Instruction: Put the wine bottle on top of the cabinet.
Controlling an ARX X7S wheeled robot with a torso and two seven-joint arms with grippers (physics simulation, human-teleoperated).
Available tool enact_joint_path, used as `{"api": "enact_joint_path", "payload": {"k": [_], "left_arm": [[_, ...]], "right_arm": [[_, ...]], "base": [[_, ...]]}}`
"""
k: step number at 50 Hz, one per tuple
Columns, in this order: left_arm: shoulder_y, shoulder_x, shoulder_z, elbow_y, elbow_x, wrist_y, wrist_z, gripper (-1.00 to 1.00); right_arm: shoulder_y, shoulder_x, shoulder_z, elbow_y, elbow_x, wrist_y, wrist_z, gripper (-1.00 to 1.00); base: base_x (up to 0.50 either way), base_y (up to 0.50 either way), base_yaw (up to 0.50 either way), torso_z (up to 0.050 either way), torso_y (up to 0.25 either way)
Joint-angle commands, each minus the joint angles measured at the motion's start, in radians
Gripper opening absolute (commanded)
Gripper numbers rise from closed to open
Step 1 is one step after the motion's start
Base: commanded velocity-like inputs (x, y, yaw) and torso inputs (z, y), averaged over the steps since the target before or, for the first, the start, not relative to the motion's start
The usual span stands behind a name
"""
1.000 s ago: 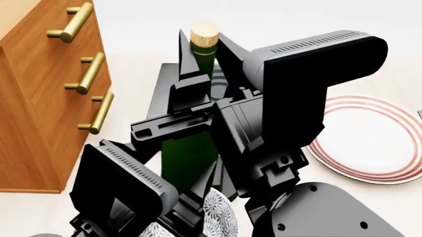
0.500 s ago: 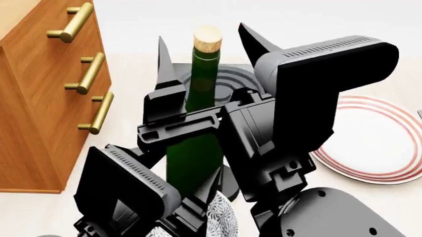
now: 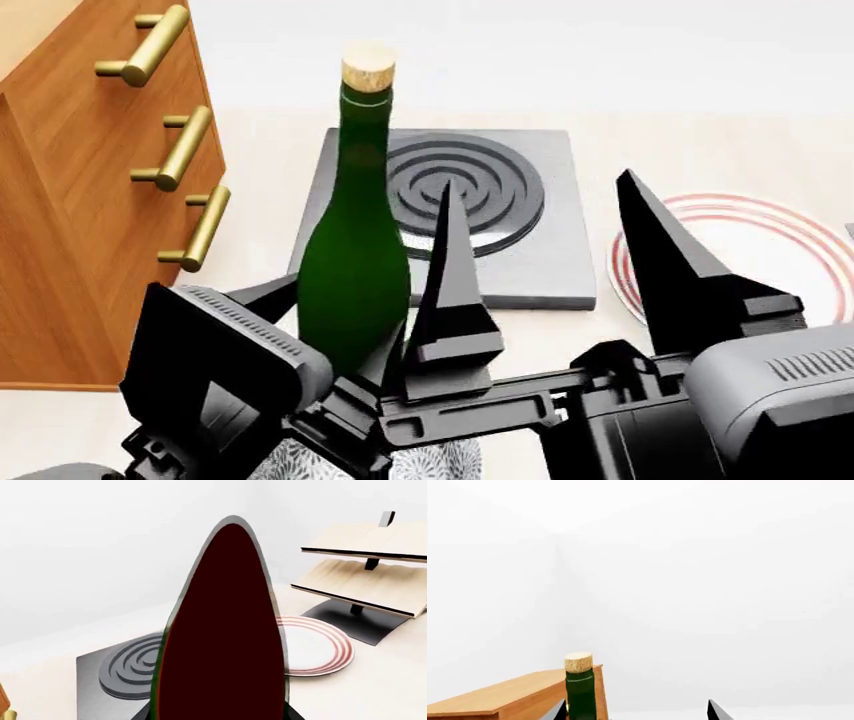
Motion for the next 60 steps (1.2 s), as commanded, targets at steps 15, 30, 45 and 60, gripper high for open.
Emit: {"api": "enact_joint_path", "payload": {"k": [15,30,45,60], "left_arm": [[-0.182,-0.059,-0.109,-0.009,-0.093,-0.08,-0.048,-1.0],[-0.424,-0.032,-0.202,-0.204,-0.118,-0.155,-0.056,-1.0],[-0.709,-0.016,-0.246,-0.565,-0.064,-0.21,0.024,-1.0],[-1.042,0.082,-0.158,-1.068,0.145,-0.185,0.176,-1.0]], "right_arm": [[-0.374,0.034,-0.001,-0.097,-0.286,-0.18,-0.021,1.0],[-0.387,0.017,-0.068,-0.073,-0.339,-0.192,-0.028,1.0],[-0.385,0.024,-0.069,-0.073,-0.319,-0.196,-0.021,1.0],[-0.388,0.031,-0.062,-0.06,-0.298,-0.213,-0.023,1.0]], "base": [[0.0,0.0,0.0,0.001,0.001],[0.0,0.0,0.0,0.0,0.001],[0.0,0.0,0.0,0.001,0.001],[0.0,0.0,0.0,0.0,0.001]]}}
